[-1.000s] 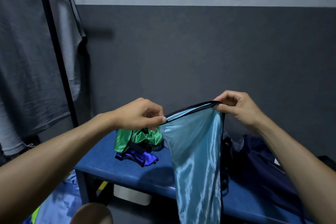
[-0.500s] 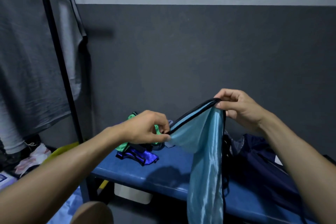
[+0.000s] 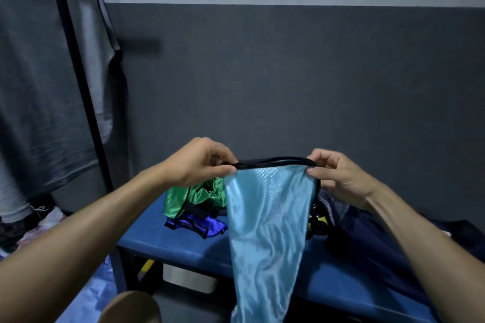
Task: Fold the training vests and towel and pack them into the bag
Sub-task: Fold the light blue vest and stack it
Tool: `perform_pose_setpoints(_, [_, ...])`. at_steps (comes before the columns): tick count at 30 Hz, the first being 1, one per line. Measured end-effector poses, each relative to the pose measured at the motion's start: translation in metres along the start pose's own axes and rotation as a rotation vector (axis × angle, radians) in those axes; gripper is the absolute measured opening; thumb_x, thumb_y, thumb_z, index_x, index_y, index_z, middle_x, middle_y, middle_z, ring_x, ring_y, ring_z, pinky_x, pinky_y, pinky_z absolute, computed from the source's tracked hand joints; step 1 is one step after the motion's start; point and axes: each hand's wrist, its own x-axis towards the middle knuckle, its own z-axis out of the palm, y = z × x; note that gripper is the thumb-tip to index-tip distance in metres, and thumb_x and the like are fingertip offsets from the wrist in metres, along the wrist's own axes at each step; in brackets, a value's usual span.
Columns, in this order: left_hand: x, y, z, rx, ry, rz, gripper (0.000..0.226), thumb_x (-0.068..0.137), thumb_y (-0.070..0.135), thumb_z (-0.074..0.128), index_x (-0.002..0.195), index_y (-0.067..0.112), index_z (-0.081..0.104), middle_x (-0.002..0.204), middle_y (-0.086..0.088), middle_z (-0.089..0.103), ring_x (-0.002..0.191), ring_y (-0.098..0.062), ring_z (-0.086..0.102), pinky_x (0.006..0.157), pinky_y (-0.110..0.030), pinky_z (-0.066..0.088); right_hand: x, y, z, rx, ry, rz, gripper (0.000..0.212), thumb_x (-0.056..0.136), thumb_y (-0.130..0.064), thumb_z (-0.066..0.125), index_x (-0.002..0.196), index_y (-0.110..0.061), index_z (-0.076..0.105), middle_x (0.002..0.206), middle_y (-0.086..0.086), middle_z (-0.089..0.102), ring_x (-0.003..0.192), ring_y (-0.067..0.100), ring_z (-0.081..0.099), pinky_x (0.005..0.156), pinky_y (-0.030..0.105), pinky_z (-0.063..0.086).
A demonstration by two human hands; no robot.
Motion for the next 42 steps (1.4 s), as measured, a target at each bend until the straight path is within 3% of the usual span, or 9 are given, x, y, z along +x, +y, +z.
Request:
perform_pose_setpoints(5, [-0.001, -0.009, -0.001, -0.126, -0.014, -0.040, 0.010, 0.094, 0.026, 0.075, 0.103, 0.027, 0.080, 0.096, 0.007, 0.073, 0.090, -0.019, 0.071, 0.082, -0.041, 0.058, -0.002, -0.004, -0.007, -0.004, -0.053, 0.019, 0.029, 0.069, -0.028, 0.094, 0.083, -0.014, 0.072, 0.089, 0.009, 0.068, 0.080, 0.023, 0.055, 0.071, 0.034, 0.031])
perform_pose_setpoints(8, [-0.002, -0.008, -0.002, -0.202, -0.069, -0.033, 0.015, 0.097, 0.023, 0.068, 0.106, 0.019, 0.079, 0.099, 0.006, 0.070, 0.093, -0.019, 0.071, 0.085, -0.035, 0.057, -0.002, -0.006, -0.006, -0.013, -0.044, -0.008, 0.022, 0.072, -0.026, 0.089, 0.081, -0.016, 0.073, 0.085, 0.006, 0.069, 0.076, 0.017, 0.063, 0.067, 0.028, 0.049])
perform_pose_setpoints(12, [-0.001, -0.003, -0.004, -0.018, -0.075, 0.041, 0.016, 0.103, 0.038, 0.057, 0.094, 0.031, 0.068, 0.091, 0.016, 0.062, 0.083, -0.008, 0.064, 0.075, -0.021, 0.048, 0.002, -0.002, -0.011, -0.004, -0.010, -0.002, 0.044, 0.061, -0.040, 0.097, 0.087, -0.014, 0.072, 0.087, 0.007, 0.067, 0.077, 0.019, 0.058, 0.071, 0.033, 0.037])
perform_pose_setpoints(20, [0.007, 0.005, -0.002, 0.339, -0.075, 0.228, 0.045, 0.094, 0.063, 0.050, 0.092, 0.020, 0.063, 0.087, 0.010, 0.052, 0.076, -0.006, 0.051, 0.070, -0.022, 0.041, 0.003, -0.007, -0.002, 0.115, 0.090, -0.002, 0.007, 0.089, -0.013, 0.062, 0.087, -0.006, 0.063, 0.070, 0.003, 0.068, 0.063, 0.012, 0.066, 0.063, 0.024, 0.057])
perform_pose_setpoints(27, [0.016, 0.013, -0.024, 0.250, -0.081, 0.207, 0.036, 0.097, 0.057, 0.057, 0.082, 0.026, 0.065, 0.083, 0.008, 0.056, 0.074, -0.014, 0.058, 0.066, -0.027, 0.046, -0.001, -0.011, -0.009, 0.036, 0.025, 0.112, 0.028, 0.093, -0.018, 0.064, 0.110, 0.004, 0.066, 0.090, 0.011, 0.070, 0.081, 0.020, 0.067, 0.073, 0.028, 0.058])
perform_pose_setpoints(30, [0.015, 0.015, -0.030, 0.053, -0.070, 0.095, 0.018, 0.088, 0.046, 0.075, 0.082, 0.029, 0.074, 0.084, 0.007, 0.065, 0.076, -0.017, 0.066, 0.069, -0.033, 0.053, -0.005, -0.013, -0.005, 0.001, -0.005, 0.124, 0.023, 0.099, -0.015, 0.056, 0.089, -0.006, 0.075, 0.082, 0.006, 0.071, 0.076, 0.017, 0.067, 0.074, 0.029, 0.056])
perform_pose_setpoints(33, [0.012, 0.015, -0.032, -0.132, -0.064, 0.009, 0.016, 0.082, 0.031, 0.080, 0.090, 0.016, 0.081, 0.086, 0.003, 0.072, 0.080, -0.023, 0.070, 0.076, -0.039, 0.057, -0.006, -0.015, 0.001, -0.029, -0.016, 0.140, 0.055, 0.104, -0.013, 0.047, 0.056, -0.019, 0.072, 0.062, -0.005, 0.062, 0.062, 0.009, 0.058, 0.069, 0.028, 0.048])
perform_pose_setpoints(39, [0.013, 0.016, -0.036, -0.256, -0.123, -0.141, 0.037, 0.091, 0.024, 0.075, 0.128, 0.024, 0.068, 0.074, 0.005, 0.060, 0.070, -0.006, 0.058, 0.066, -0.018, 0.047, 0.006, -0.019, 0.012, -0.006, 0.166, 0.026, 0.009, 0.091, -0.019, 0.070, 0.091, -0.010, 0.071, 0.085, 0.006, 0.069, 0.077, 0.019, 0.062, 0.072, 0.031, 0.052])
perform_pose_setpoints(42, [0.016, 0.018, -0.046, 0.088, -0.249, -0.168, 0.018, 0.097, 0.035, 0.064, 0.105, 0.020, 0.069, 0.087, 0.000, 0.069, 0.079, -0.009, 0.063, 0.079, -0.043, 0.056, 0.015, -0.025, 0.029, -0.249, 0.239, -0.177, 0.006, 0.097, -0.013, 0.067, 0.097, -0.007, 0.068, 0.086, 0.002, 0.070, 0.082, 0.016, 0.063, 0.074, 0.027, 0.051])
